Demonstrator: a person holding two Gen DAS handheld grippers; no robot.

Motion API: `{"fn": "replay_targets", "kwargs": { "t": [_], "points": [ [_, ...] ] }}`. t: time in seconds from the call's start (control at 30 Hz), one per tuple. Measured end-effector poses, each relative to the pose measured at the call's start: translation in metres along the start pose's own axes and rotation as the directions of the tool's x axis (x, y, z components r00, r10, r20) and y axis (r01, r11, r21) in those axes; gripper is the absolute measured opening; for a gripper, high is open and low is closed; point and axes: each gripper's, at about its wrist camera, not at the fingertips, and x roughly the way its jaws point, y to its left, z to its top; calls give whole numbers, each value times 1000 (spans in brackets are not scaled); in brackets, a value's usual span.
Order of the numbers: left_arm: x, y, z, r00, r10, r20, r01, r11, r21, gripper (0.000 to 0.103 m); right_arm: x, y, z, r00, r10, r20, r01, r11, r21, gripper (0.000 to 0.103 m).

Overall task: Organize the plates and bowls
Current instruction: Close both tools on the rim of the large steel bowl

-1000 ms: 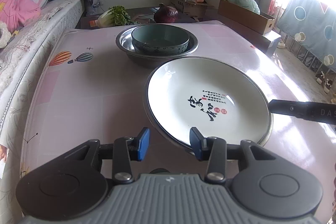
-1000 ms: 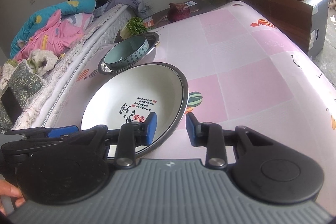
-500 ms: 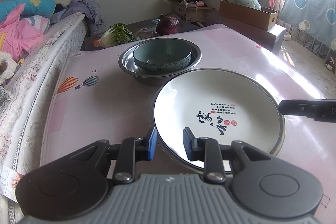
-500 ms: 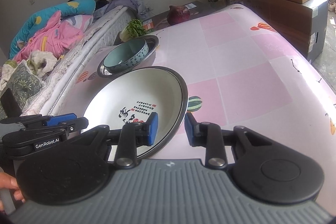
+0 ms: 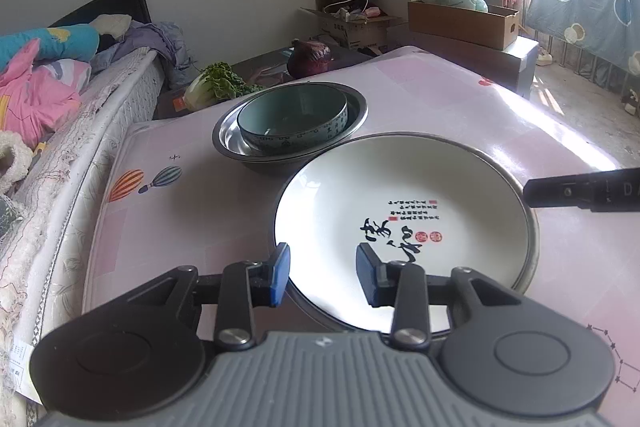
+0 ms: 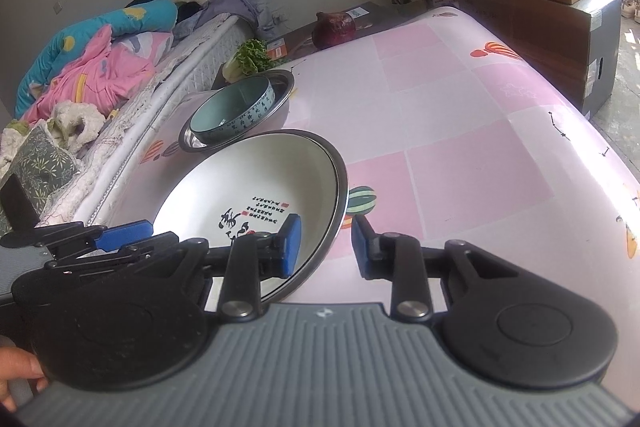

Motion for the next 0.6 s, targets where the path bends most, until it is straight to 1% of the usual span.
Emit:
{"fn": "replay_targets", "kwargs": {
  "t": [0.07, 0.13, 0.17, 0.23, 0.3, 0.4, 0.6],
  "points": [
    [5, 0, 2, 1000, 16, -19, -16, 1000, 4, 43, 1, -1, -1, 1000, 4, -4, -4, 1000, 5, 27],
    [12, 1, 3, 999, 7, -39, -7, 1000, -3, 44, 3, -1, -1, 1000, 7, -8, -7, 1000, 6, 27],
    [13, -1, 3, 999, 12, -36, -12, 1000, 2, 46, 4, 0, -2, 1000, 8, -9, -8, 1000, 7, 27],
    [15, -4, 3, 999, 21, -35, -20, 1000, 19, 47, 4, -1, -2, 1000, 10, -12, -10, 1000, 9, 27],
    [15, -6, 3, 999, 16, -36, -16, 1000, 17, 54, 5, 0, -3, 1000, 12, -14, -12, 1000, 9, 27],
    [16, -9, 2, 999, 27, -33, -26, 999, 35, 55, 5, -1, -3, 1000, 15, -16, -14, 1000, 11, 27],
    [18, -11, 3, 999, 22, -38, -20, 999, 34, 58, 7, 0, -2, 1000, 19, -18, -18, 1000, 8, 27]
  ]
}}
